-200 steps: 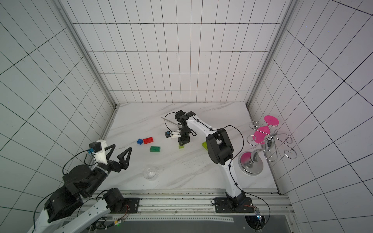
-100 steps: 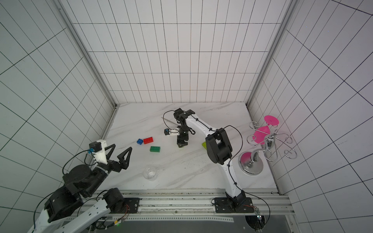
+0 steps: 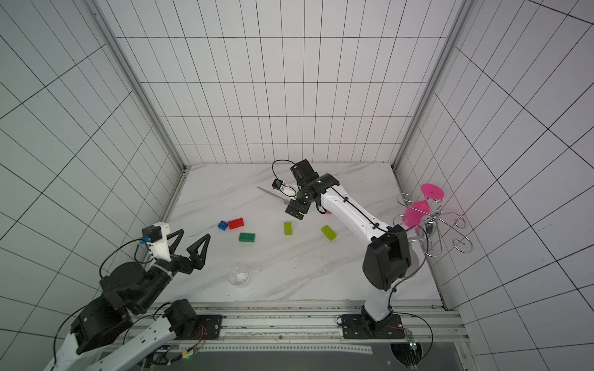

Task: Assemble a spoon with lego
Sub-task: Pick up the lego brick from the center of the board.

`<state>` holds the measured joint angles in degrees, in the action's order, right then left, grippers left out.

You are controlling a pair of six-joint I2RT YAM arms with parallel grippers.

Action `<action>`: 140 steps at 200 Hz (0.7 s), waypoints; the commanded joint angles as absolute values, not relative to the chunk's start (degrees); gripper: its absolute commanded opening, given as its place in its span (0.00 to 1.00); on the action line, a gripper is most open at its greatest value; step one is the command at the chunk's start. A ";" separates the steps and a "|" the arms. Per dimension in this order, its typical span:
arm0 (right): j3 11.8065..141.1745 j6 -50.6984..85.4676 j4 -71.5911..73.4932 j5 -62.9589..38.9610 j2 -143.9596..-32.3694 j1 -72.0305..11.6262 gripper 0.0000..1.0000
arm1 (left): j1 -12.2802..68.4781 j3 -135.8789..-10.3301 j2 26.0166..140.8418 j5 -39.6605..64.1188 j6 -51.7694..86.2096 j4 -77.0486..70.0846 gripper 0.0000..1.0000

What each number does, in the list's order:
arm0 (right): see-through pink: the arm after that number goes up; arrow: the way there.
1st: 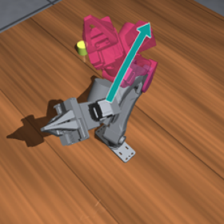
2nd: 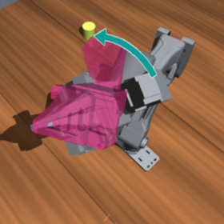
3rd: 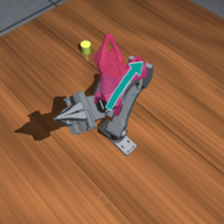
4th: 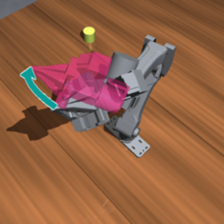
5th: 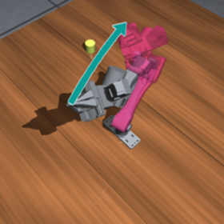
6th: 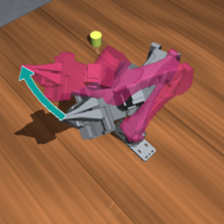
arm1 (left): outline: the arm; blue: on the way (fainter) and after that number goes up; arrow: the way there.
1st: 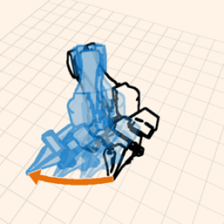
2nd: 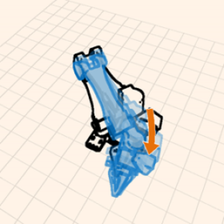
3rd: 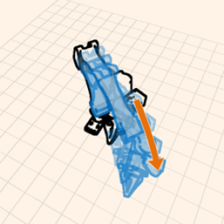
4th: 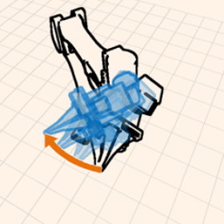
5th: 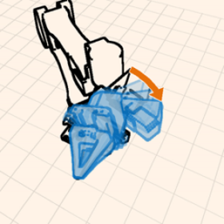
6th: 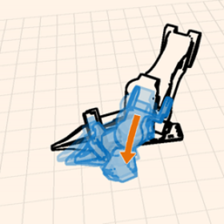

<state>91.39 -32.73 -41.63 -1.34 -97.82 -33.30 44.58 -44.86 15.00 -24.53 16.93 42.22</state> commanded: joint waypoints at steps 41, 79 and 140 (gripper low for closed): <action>60.00 -12.95 -22.43 8.98 -87.14 -27.34 0.99 | 44.90 -44.80 13.98 -22.44 16.52 41.75 0.98; 61.56 -12.14 -26.51 -2.22 -95.55 -18.69 0.81 | 46.08 -44.74 13.21 -22.62 16.59 41.88 0.98; 65.90 -15.66 -33.09 -6.05 -103.01 -16.79 0.72 | 46.93 -44.65 12.22 -23.73 16.44 42.01 0.98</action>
